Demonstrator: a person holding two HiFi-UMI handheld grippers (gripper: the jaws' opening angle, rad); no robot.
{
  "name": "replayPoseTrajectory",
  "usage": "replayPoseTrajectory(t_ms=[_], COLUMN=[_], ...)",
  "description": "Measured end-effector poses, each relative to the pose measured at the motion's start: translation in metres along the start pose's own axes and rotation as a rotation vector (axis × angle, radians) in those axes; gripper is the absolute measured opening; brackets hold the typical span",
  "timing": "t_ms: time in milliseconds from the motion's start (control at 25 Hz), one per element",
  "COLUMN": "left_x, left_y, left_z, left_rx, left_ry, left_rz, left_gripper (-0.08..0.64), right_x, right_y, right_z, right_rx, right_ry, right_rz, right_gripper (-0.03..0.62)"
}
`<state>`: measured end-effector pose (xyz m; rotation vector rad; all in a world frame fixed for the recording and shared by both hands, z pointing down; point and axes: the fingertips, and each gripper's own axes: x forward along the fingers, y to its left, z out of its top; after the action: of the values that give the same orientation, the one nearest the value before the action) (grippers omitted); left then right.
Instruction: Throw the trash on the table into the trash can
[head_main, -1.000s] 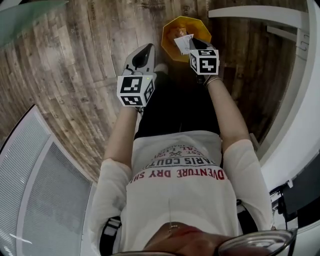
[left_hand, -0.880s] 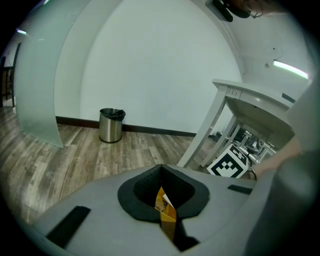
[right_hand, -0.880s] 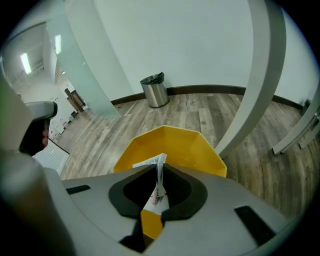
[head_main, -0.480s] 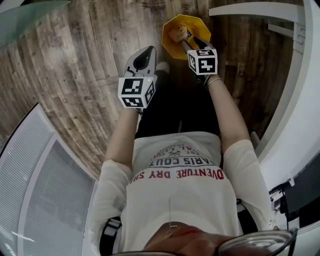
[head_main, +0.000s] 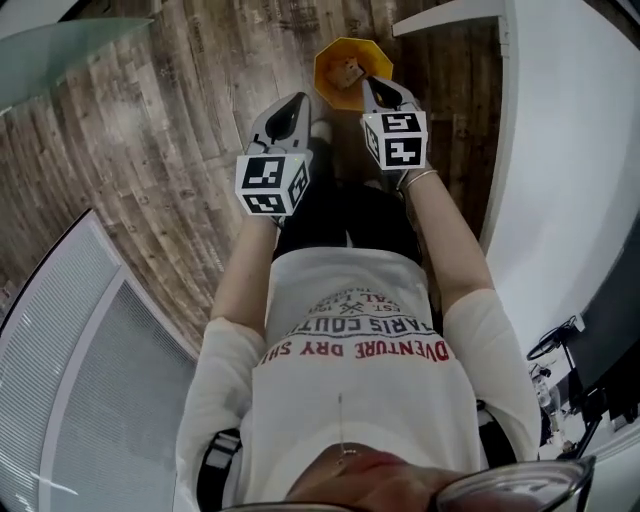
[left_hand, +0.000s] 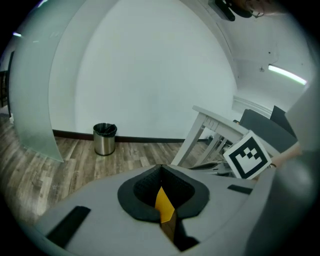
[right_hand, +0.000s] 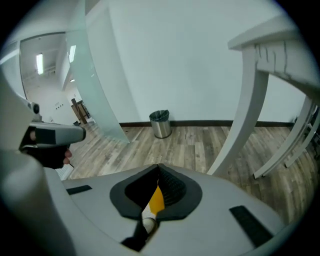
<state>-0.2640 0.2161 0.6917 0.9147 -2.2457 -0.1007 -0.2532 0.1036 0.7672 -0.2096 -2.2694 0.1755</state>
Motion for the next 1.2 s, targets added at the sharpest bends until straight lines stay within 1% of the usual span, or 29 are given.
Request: replayPoseTrajectory(t_ms=[80,160,320,480,600,720,840,960,1080,1120,1200], left_x=[-0.018,-0.035,-0.07,-0.088,-0.107,-0.12,-0.125,-0.132,-0.143,-0.145,-0.149], left_y=[-0.016,-0.039,-0.094,-0.157,-0.211,-0.269,-0.333,-0.402,-0.467,-0.488,-0.526], left_z=[0.025,0.046,0.089,0.149,0.175,0.185,0.188,0.177,0.157,0.151,0.141], left_rx=[0.003,0.014,0.07,0.146,0.199,0.261,0.334,0.404,0.49,0.51,0.524], left_ry=[-0.014,-0.02,-0.028,-0.097,-0.134,-0.148,-0.151,-0.142,-0.131,-0.13,-0.127], left_rz=[-0.011,-0.032,-0.095,-0.194,-0.272,-0.346,-0.443,-0.577,-0.694,-0.726,-0.787], left_gripper=[0.023,0.023,0.023,0.021,0.023,0.023,0.023,0.023,0.023,0.023,0.022], right_x=[-0.038,-0.08,-0.168,-0.249,-0.313,-0.374,-0.434,-0.492,-0.544,-0.56,-0.59], right_y=[0.006,0.008,0.011,-0.006,-0.018,-0.032,-0.058,-0.085,-0.105,-0.111,-0.124], right_z=[0.03,0.056,0.098,0.134,0.142,0.137,0.121,0.087,0.045,0.031,0.006], right_rx=[0.014,0.049,0.114,0.129,0.159,0.189,0.226,0.289,0.347,0.363,0.396], right_ry=[-0.05,-0.099,-0.208,-0.326,-0.394,-0.452,-0.51,-0.557,-0.585,-0.594,-0.613], right_rz=[-0.002,0.0,-0.002,-0.077,-0.124,-0.155,-0.243,-0.358,-0.44,-0.466,-0.525], right_gripper=[0.026,0.026,0.026,0.026,0.026,0.026,0.026,0.026,0.026,0.026,0.026])
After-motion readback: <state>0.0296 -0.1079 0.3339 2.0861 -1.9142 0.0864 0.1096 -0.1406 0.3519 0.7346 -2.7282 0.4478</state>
